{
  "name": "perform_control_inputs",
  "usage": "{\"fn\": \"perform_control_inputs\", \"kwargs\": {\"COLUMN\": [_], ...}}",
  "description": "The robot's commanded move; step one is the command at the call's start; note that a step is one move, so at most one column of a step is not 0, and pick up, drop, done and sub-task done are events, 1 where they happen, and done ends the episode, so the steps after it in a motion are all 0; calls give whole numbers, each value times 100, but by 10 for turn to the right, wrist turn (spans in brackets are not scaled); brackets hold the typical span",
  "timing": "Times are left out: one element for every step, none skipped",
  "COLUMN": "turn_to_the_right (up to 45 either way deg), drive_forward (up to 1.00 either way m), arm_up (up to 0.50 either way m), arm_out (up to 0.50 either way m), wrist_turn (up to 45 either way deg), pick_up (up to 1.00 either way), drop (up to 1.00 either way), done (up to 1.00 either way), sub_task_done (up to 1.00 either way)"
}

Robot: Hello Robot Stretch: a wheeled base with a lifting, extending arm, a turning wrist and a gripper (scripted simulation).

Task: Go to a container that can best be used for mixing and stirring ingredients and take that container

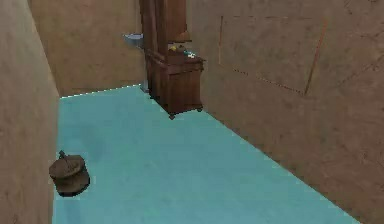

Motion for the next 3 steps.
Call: {"fn": "perform_control_inputs", "kwargs": {"turn_to_the_right": [450, 150, 30], "drive_forward": [0, 0, 0], "arm_up": [0, 0, 0], "arm_out": [0, 0, 0], "wrist_turn": [0, 0, 0], "pick_up": [0, 0, 0], "drop": [0, 0, 0], "done": [0, 0, 0], "sub_task_done": [0, 0, 0]}}
